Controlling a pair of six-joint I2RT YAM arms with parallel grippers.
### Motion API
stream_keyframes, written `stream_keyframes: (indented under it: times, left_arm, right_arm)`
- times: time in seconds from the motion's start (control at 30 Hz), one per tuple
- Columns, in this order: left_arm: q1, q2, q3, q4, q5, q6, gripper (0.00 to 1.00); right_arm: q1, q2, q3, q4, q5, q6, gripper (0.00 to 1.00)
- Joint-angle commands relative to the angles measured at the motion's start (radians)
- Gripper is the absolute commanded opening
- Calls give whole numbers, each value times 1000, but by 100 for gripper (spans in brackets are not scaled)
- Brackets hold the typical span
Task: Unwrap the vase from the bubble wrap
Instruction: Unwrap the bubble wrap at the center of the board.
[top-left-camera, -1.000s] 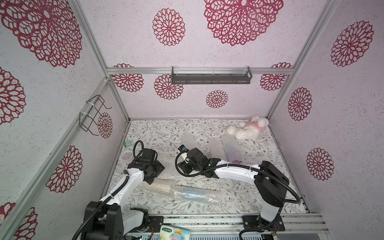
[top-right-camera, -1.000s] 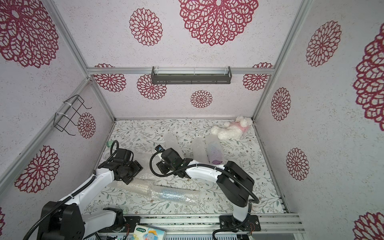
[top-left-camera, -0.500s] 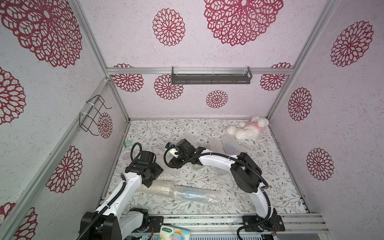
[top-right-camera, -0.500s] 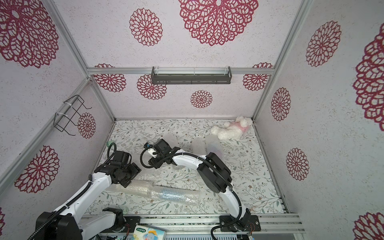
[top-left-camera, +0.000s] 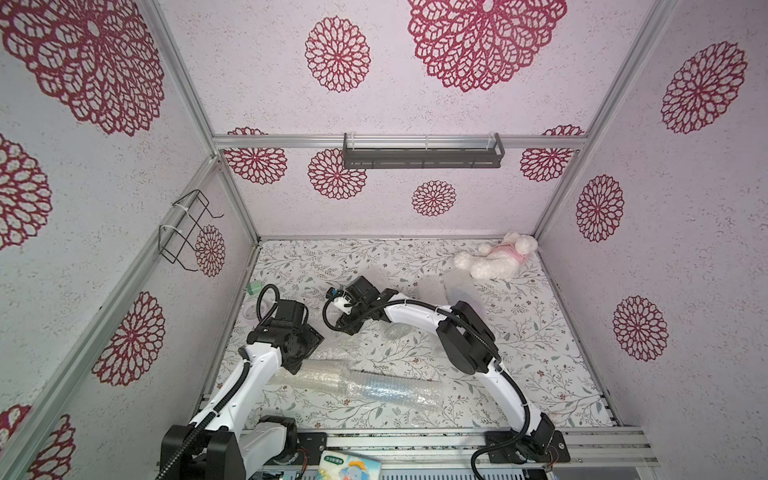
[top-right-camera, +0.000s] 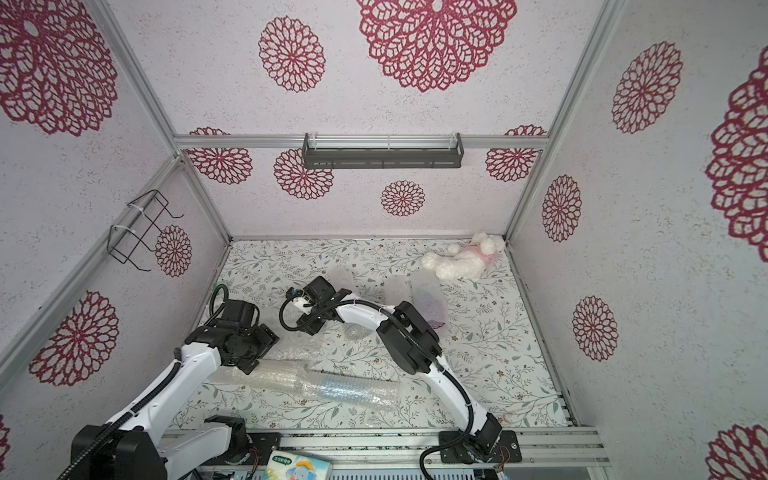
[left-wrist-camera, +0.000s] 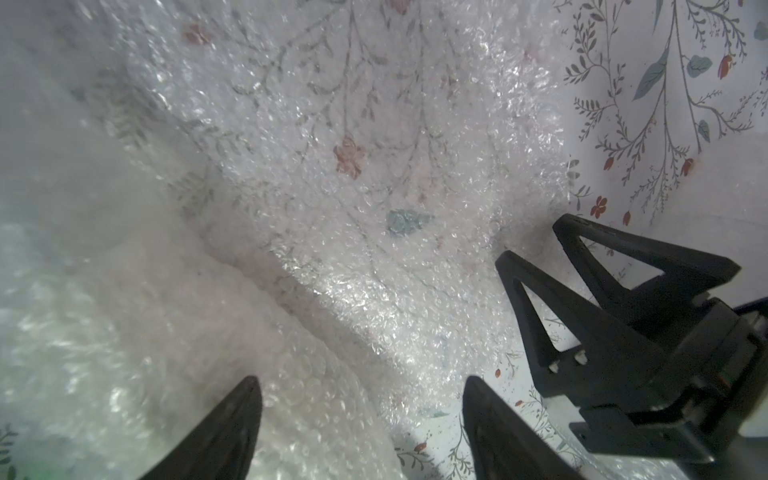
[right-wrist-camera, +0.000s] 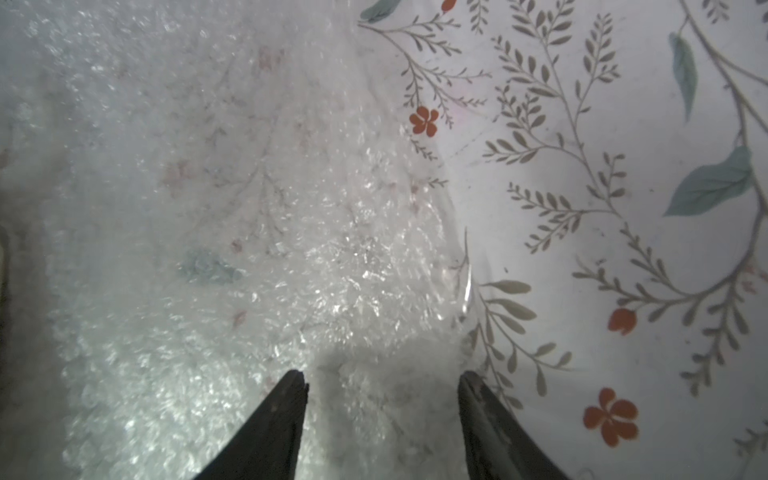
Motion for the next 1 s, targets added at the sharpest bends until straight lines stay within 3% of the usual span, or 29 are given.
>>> stream_keyframes:
  times: [0.0,0.33,0.97]
  left_arm:
    - [15,14,26,-14,3,10,79]
    - [23,51,32,9,20,27,79]
    - [31,64,44,19,30,41,79]
  right_arm:
    - [-12,-1,61,-27,5,-37,61]
    - [-34,-4,89,-5,28,-36,63]
    - [-49,31,86,-108,-56,-53,62]
